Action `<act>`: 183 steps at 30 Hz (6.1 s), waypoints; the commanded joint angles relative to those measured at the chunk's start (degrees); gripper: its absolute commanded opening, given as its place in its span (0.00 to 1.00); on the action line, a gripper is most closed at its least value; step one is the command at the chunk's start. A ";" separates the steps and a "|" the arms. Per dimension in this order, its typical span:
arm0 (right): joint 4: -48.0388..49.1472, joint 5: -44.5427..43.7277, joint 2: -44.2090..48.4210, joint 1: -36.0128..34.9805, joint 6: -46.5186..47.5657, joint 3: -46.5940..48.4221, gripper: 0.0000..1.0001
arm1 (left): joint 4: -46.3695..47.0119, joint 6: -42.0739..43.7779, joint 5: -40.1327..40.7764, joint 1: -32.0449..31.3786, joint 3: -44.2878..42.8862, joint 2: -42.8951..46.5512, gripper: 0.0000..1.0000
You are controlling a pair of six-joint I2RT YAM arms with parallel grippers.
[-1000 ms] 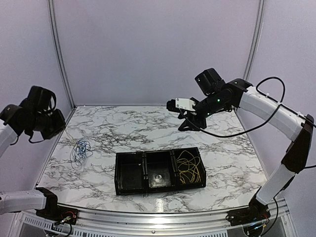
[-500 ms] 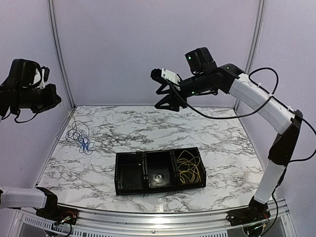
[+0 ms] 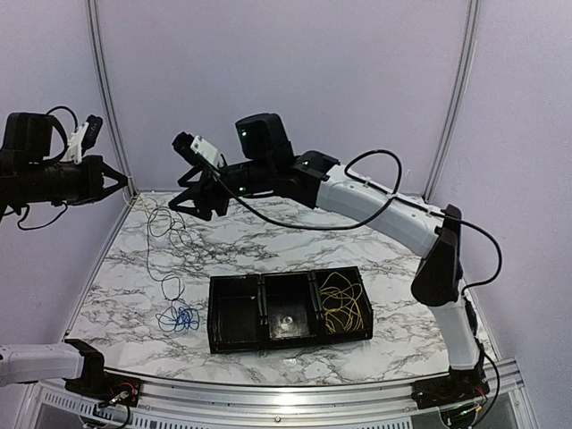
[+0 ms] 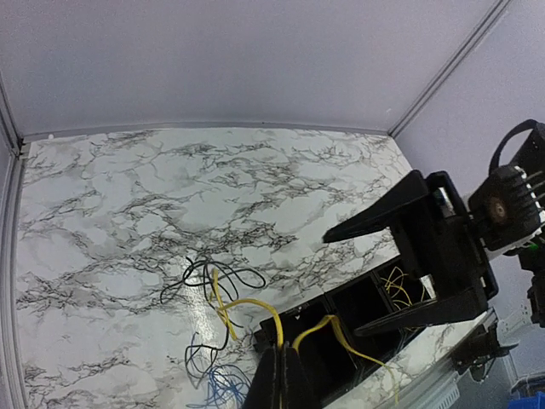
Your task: Untangle the cables
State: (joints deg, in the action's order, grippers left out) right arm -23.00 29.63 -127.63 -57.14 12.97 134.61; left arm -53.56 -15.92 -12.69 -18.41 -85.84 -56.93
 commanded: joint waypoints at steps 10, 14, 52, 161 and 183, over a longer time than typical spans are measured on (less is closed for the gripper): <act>13.56 -0.37 -8.55 -3.86 -11.61 8.13 0.68 | 2.85 2.14 -12.12 0.00 5.94 0.26 0.00; 14.24 -0.54 -9.79 -4.73 -11.41 8.63 0.65 | 2.93 1.78 -13.52 0.00 7.43 0.94 0.00; 16.59 -5.19 -8.66 -5.34 -11.73 8.97 0.00 | 33.44 -5.14 -5.58 -0.22 48.78 20.36 0.60; 1.20 -42.59 48.50 14.78 9.02 -77.00 0.00 | 23.32 -20.51 20.58 -2.43 37.14 0.30 0.99; -5.09 -42.10 42.22 5.95 3.26 -71.78 0.00 | 23.16 -22.50 20.12 -2.42 42.61 5.41 0.99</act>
State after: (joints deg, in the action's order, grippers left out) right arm -27.90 -15.66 -83.68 -51.05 20.78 60.29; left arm -28.91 -37.52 7.51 -20.75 -44.77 -54.08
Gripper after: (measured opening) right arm 0.023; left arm 0.989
